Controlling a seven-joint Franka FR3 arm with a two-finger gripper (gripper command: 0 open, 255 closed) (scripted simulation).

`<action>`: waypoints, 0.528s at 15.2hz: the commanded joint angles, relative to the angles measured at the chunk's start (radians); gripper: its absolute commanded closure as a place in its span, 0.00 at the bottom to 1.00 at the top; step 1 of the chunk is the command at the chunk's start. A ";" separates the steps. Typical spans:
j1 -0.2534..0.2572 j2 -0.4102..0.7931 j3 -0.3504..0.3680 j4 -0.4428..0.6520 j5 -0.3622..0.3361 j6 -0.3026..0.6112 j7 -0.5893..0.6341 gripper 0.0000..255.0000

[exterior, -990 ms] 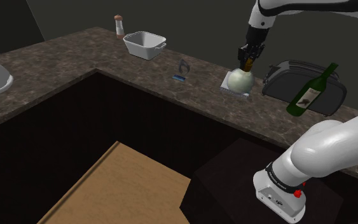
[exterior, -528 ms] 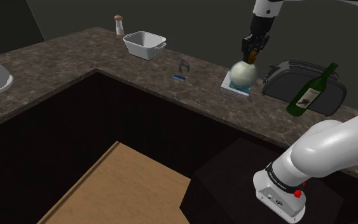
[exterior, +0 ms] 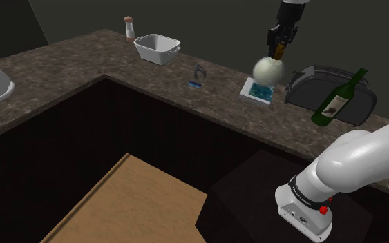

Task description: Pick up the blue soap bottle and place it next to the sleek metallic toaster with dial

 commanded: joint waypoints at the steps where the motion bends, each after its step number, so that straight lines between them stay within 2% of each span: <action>1: 0.001 0.007 0.001 0.036 0.001 -0.028 -0.001 1.00; 8: 0.003 0.041 0.002 0.164 0.006 -0.123 -0.009 1.00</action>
